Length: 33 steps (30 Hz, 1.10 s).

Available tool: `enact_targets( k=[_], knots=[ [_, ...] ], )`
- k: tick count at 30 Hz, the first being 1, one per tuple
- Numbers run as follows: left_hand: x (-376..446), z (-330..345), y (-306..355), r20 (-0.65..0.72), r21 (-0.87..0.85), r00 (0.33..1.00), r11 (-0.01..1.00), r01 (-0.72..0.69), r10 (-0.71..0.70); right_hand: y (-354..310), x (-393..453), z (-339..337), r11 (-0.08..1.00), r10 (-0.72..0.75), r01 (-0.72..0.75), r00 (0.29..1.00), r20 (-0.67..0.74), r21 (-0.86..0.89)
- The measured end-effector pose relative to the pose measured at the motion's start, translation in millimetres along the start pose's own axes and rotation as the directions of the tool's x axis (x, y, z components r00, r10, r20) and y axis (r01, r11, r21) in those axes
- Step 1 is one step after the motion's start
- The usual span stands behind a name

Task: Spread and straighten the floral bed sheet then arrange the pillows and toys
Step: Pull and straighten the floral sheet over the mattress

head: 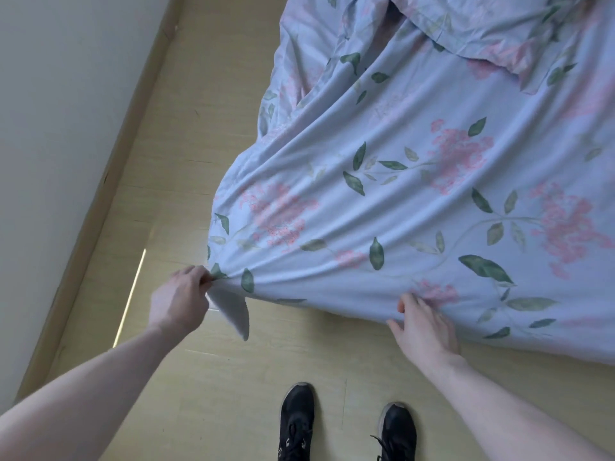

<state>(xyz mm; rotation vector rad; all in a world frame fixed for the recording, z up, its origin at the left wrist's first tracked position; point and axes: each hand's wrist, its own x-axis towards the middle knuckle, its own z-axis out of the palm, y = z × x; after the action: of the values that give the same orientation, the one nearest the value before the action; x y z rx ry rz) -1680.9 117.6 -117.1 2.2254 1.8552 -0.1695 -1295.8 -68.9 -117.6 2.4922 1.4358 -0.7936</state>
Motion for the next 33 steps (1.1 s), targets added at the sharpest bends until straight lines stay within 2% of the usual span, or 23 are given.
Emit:
enact_targets(
  k=[2,4,6,8,10,12,14,18,23,25,28,31,33],
  knots=[
    [-2,0,2,0.067,0.028,0.991,0.993,0.111,-0.113,10,-6,1,1.000,0.031,-0.031,0.999,0.020,0.000],
    [-9,2,18,0.236,0.149,0.940,0.965,0.216,-0.247,21,-11,2,0.995,0.092,-0.094,0.995,0.049,0.030],
    [-25,8,41,0.344,0.199,0.904,0.961,0.193,-0.253,35,-17,4,0.981,0.163,-0.171,0.983,0.089,0.092],
    [-40,14,69,0.339,0.117,0.934,0.990,0.076,-0.112,48,-22,4,0.948,0.255,-0.268,0.962,0.097,0.169],
    [-47,21,115,0.280,-0.031,0.956,0.996,-0.080,0.086,74,-27,-2,0.866,0.412,-0.418,0.908,0.083,0.276],
    [-44,22,150,0.223,-0.078,0.950,0.975,-0.207,0.219,93,-22,-6,0.748,0.546,-0.541,0.831,0.105,0.384],
    [-38,24,191,0.221,-0.079,0.933,0.959,-0.272,0.282,123,-15,-11,0.658,0.613,-0.612,0.774,0.161,0.439],
    [-26,31,233,0.272,-0.011,0.930,0.967,-0.254,0.248,150,5,-14,0.600,0.603,-0.604,0.772,0.200,0.525],
    [-24,40,249,0.216,0.089,0.939,0.953,-0.291,0.266,158,17,-11,0.712,0.542,-0.524,0.833,0.108,0.468],
    [-26,38,244,0.202,0.099,0.940,0.950,-0.297,0.273,157,15,-9,0.701,0.522,-0.492,0.847,0.098,0.516],
    [-38,35,238,0.214,0.082,0.942,0.956,-0.283,0.260,179,4,-9,0.612,0.539,-0.547,0.817,0.204,0.572],
    [-52,30,230,0.204,0.063,0.955,0.971,-0.233,0.216,202,-5,-3,0.446,0.573,-0.632,0.746,0.340,0.634],
    [-57,30,236,0.202,0.071,0.960,0.974,-0.213,0.195,215,-1,0,0.337,0.565,-0.611,0.740,0.365,0.716]
  ],
)
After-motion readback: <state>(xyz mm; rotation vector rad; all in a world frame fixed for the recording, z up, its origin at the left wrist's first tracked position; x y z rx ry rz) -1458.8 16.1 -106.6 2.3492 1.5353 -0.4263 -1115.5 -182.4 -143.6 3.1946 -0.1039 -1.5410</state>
